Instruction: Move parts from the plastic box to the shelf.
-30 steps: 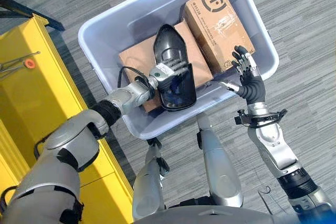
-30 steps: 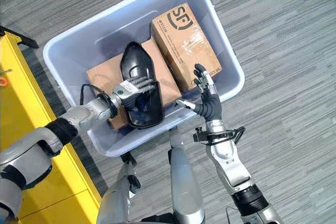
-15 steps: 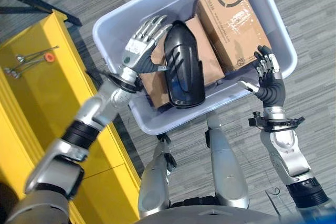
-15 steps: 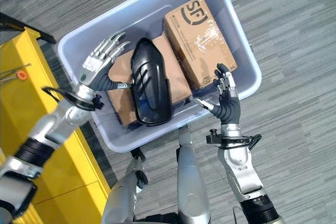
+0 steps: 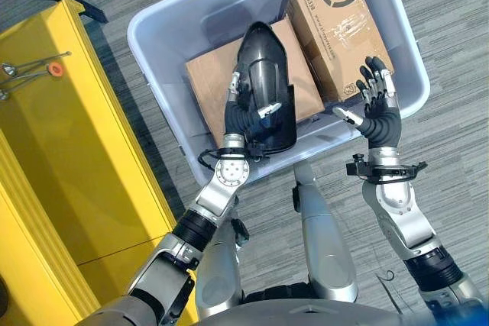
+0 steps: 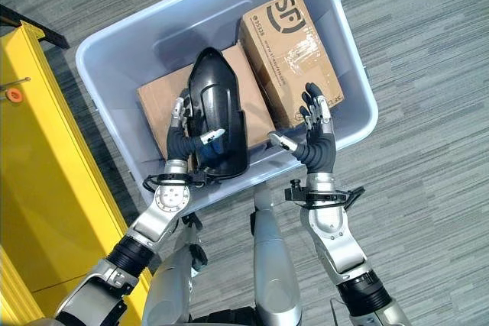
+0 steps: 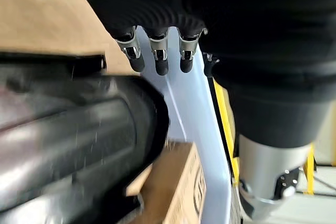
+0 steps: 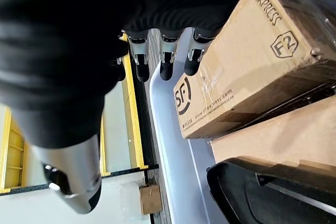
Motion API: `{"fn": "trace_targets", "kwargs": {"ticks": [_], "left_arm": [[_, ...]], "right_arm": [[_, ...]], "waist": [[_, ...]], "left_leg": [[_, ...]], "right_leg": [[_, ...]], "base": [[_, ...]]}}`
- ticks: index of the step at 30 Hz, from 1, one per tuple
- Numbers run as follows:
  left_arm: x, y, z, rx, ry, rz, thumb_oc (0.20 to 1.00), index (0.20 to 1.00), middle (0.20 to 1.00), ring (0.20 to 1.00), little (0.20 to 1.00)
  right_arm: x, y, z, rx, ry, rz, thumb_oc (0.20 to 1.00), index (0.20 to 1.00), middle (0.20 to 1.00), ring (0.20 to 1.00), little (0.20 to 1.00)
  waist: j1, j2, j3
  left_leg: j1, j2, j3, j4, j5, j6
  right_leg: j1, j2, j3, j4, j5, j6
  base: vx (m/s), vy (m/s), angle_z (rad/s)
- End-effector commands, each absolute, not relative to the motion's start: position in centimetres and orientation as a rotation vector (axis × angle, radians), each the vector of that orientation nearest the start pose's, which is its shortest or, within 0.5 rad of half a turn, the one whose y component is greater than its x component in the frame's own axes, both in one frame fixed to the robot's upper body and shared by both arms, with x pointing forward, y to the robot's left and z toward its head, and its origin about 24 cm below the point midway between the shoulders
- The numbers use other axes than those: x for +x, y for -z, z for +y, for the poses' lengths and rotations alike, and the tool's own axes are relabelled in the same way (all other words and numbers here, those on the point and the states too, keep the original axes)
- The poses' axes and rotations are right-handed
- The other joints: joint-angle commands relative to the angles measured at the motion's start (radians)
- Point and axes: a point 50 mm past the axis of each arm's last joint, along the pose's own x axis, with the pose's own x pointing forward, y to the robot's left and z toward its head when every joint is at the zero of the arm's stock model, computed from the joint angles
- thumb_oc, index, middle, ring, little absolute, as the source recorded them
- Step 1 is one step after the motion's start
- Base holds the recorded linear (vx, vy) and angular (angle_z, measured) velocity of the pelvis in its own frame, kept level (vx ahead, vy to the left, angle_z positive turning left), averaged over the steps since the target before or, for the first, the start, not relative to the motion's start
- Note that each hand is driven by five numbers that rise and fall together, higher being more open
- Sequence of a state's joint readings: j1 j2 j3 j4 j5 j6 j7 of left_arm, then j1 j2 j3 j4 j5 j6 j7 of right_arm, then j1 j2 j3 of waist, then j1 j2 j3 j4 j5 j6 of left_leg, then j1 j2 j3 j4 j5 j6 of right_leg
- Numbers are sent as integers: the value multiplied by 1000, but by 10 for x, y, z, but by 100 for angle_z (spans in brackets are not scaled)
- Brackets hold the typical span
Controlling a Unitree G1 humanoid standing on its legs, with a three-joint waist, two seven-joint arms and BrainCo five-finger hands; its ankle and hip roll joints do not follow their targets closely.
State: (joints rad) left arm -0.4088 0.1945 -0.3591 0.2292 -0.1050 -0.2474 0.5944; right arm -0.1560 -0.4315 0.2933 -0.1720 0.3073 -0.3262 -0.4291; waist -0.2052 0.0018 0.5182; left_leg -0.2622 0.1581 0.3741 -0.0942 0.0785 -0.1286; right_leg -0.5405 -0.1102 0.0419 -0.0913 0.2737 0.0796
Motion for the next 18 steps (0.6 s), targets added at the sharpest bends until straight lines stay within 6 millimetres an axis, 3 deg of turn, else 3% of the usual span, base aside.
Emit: {"fn": "trace_targets", "kwargs": {"ticks": [1,3,8,18], "left_arm": [[307,-120,149,54,-355,-456,1000,1000,1000,1000,1000],[302,-118,165,36,-457,-464,1000,1000,1000,1000,1000],[293,-117,179,23,-567,-481,1000,1000,1000,1000,1000],[291,-118,176,50,-578,-488,1000,1000,1000,1000,1000]], "right_arm": [[253,-153,-159,77,76,-624,1000,1000,1000,1000,1000],[252,-155,-161,82,86,-634,1000,1000,1000,1000,1000],[252,-156,-160,99,92,-640,1000,1000,1000,1000,1000],[252,-158,-160,109,97,-646,1000,1000,1000,1000,1000]], "waist": [[-5,-39,-12],[1,-41,-7],[9,-41,-4],[13,-43,-3]], "left_leg": [[-10,62,-34,18,41,-22],[-12,62,-37,18,42,-21],[-18,60,-45,20,42,-19],[-33,53,-55,23,43,-16]], "right_leg": [[114,-122,-61,53,-114,116],[112,-120,-62,54,-113,113],[110,-120,-65,59,-115,109],[101,-121,-67,62,-115,105]], "base": [[-20,-35,-3],[-6,-15,-2],[0,0,0],[0,0,0]]}}
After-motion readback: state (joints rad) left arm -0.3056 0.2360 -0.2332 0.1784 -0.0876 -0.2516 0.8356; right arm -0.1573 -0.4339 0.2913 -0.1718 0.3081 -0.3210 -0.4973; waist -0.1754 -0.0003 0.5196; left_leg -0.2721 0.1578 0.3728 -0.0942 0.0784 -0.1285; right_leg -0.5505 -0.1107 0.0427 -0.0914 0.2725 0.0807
